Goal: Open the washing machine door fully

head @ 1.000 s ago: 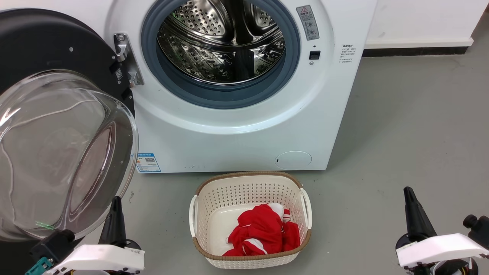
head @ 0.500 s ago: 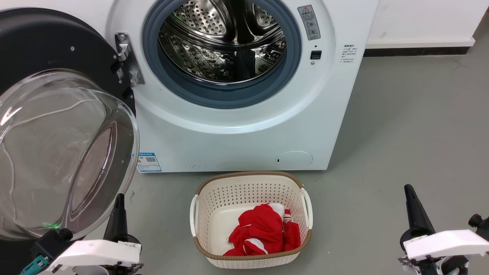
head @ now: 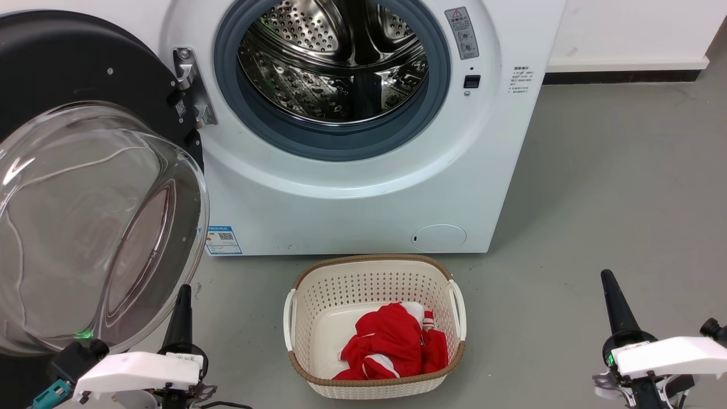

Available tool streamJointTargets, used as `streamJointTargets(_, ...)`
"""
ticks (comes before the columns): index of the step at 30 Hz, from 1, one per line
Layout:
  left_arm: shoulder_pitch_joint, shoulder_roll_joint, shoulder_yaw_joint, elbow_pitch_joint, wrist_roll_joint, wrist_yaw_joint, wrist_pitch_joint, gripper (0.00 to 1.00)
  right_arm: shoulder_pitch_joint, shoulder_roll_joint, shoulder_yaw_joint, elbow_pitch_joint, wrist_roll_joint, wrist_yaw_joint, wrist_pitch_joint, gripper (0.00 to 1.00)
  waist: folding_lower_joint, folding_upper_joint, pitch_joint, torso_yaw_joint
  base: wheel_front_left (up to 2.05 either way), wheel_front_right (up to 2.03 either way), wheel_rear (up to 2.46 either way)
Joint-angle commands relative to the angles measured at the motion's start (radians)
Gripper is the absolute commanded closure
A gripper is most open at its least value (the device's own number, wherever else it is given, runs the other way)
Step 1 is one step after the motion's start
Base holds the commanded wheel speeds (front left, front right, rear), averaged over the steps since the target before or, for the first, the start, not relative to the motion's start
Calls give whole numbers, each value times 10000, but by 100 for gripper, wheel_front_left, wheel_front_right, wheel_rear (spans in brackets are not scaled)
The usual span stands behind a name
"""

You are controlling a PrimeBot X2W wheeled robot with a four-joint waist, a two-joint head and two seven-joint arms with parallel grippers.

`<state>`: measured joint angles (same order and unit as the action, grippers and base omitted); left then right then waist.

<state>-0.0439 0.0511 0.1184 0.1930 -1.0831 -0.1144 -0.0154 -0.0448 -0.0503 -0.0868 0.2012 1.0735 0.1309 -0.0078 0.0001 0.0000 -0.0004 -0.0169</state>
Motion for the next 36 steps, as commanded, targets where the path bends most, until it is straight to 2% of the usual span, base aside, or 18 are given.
streamJointTargets(1,-219,21,-1,-41,-245,-31,62,100,-243,-11,-30,-35,253,0,62,100,-1,0,1,3,0,0,0)
streamJointTargets(36,-556,0,-27,357,-3702,-139,927,100,-563,-7,-205,294,3763,-2,883,100,-1,0,22,106,0,0,0)
